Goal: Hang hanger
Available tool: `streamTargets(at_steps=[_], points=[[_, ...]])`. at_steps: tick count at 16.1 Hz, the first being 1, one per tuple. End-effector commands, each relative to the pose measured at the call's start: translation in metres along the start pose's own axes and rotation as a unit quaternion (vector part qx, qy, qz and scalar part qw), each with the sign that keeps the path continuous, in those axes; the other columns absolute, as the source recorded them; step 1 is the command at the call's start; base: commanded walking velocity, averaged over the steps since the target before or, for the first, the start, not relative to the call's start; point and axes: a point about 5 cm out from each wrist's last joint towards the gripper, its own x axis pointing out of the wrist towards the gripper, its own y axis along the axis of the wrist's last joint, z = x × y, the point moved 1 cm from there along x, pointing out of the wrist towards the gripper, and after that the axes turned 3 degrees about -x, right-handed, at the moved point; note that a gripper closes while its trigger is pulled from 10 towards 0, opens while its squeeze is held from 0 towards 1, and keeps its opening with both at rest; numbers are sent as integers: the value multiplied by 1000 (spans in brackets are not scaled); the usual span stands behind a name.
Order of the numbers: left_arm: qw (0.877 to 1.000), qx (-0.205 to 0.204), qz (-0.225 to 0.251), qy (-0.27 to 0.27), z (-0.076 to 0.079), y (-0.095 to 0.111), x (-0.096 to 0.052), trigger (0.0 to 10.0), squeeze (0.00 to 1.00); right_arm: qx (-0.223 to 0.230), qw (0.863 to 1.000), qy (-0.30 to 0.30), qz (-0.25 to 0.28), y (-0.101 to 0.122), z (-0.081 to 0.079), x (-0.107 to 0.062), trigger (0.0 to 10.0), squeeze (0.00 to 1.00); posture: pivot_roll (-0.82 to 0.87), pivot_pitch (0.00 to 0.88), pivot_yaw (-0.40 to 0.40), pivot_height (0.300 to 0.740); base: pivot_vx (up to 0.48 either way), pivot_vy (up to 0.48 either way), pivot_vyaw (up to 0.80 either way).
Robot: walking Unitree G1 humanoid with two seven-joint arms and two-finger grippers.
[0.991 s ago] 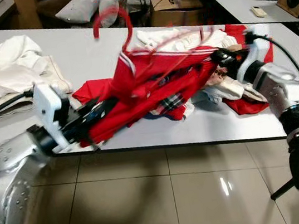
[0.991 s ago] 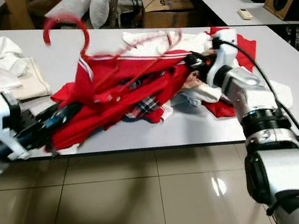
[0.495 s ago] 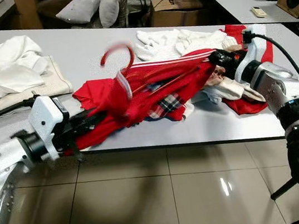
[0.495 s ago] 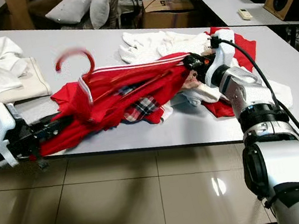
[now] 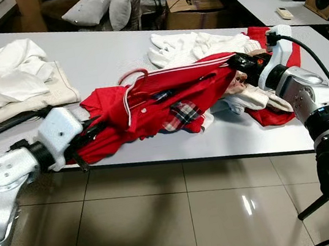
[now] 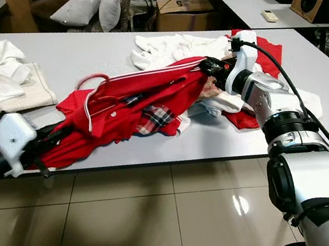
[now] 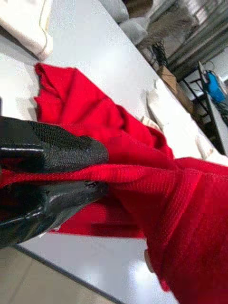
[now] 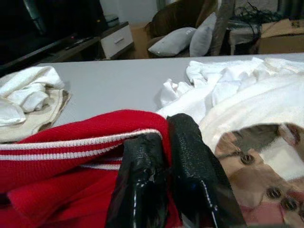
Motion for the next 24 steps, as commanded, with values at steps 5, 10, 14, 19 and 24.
streamTargets(at_steps=[5, 10, 14, 19, 24], points=[[998, -35, 43, 23, -1, 25, 45, 0, 0, -31, 997, 47, 54, 35, -10, -4, 0, 0, 129, 0, -101, 740, 0, 0, 0], [993, -32, 106, -29, 7, 50, 61, 0, 0, -72, 988, 126, 56, 35, -53, 1, 0, 0, 117, 0, -87, 740, 0, 0, 0], [995, -1, 77, -63, 10, 42, 63, 0, 0, -82, 984, 136, 76, 48, -67, -2, 0, 0, 119, 0, -86, 740, 0, 0, 0], [991, -41, 128, -20, -14, 55, 55, 0, 0, -156, 973, 169, -14, -3, -75, -16, 10000, 0, 121, 0, -81, 740, 0, 0, 0], [984, -51, 159, -67, -9, 63, 52, 0, 0, -193, 945, 262, 43, 17, -85, -45, 10000, 1000, 117, 0, -74, 740, 0, 0, 0]])
